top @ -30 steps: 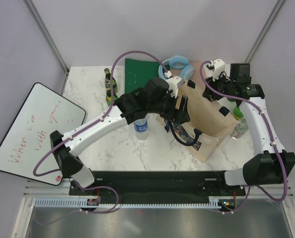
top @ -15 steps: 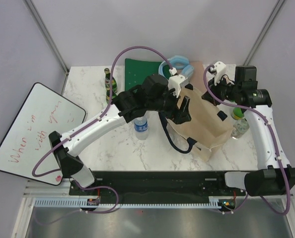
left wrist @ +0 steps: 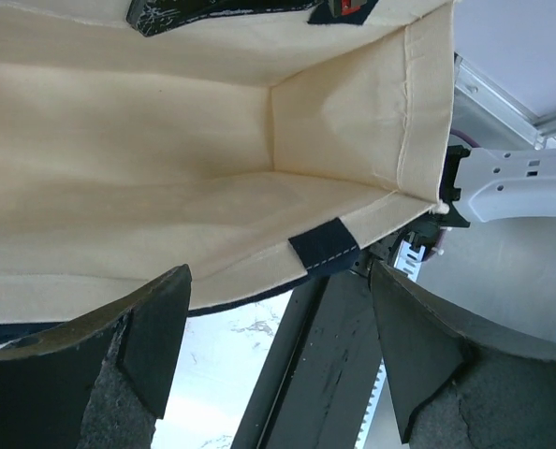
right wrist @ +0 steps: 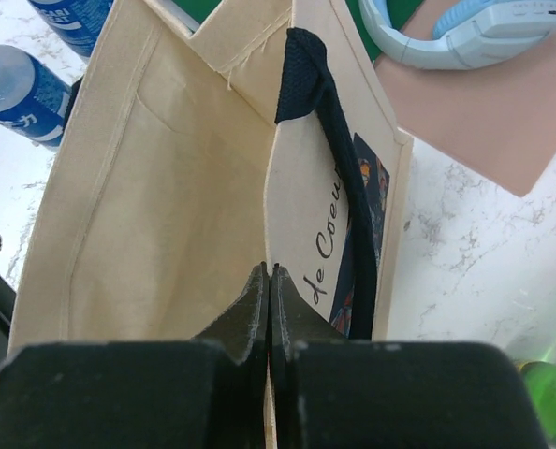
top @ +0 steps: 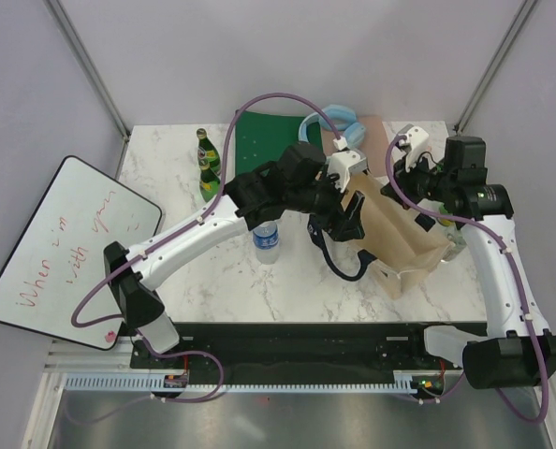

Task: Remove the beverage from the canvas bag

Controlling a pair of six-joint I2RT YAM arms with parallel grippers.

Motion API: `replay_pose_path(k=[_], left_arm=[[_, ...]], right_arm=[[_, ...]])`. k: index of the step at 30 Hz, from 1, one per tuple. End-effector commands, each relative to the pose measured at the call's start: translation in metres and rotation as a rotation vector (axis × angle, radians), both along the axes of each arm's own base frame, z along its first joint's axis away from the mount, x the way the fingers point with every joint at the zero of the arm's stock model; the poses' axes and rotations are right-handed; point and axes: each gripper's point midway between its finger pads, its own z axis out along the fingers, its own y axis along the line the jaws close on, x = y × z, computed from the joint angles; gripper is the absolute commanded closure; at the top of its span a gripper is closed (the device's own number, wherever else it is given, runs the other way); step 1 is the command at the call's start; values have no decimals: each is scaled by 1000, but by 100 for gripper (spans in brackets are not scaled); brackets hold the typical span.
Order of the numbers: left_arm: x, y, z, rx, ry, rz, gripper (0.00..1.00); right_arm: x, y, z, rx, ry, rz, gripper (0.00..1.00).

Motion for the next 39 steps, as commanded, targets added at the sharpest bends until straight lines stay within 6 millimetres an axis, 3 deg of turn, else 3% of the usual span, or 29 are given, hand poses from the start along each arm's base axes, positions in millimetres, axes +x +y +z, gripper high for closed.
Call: replay_pose_path(k=[1,5,6,8,9,11,12,14,15,20,24,27,33,39], left_arm=[[2,-5,7,-22,-58,-32,16],[15,3,11,-6,-106,49,15],[18,6,15,-8,-120,72,15],[28,13,18,5,-148,139,13],[33,17,18,11,-157,167,13],[42,26,26,10,-183,234,11],[46,30,29,8,-189,257,11],[53,40,37,-2,-198,311,9],[60,47,40,-6,-199,337,9],[80,88,65,-72,-185,468,8],[107,139,71,-108,-166,621,7],[116,172,78,-130,-174,704,5],[117,228,90,-128,-249,855,0],[107,267,95,-95,-323,966,0]], right_arm=[[13,-9,5,-2,-30,-75,99],[19,-21,1,-44,-32,-145,85],[20,-23,0,-52,-30,-156,75],[23,-29,1,-73,-37,-187,63],[24,-31,6,-77,-51,-196,50],[25,-36,13,-93,-70,-219,39],[25,-39,21,-98,-94,-232,26],[26,-44,28,-113,-116,-257,15],[25,-46,36,-115,-140,-266,4],[27,-63,61,-125,-204,-356,2],[28,-90,89,-113,-282,-511,2],[25,-108,107,-86,-332,-634,2],[17,-139,136,30,-404,-869,2],[11,-177,146,66,-450,-1136,2]])
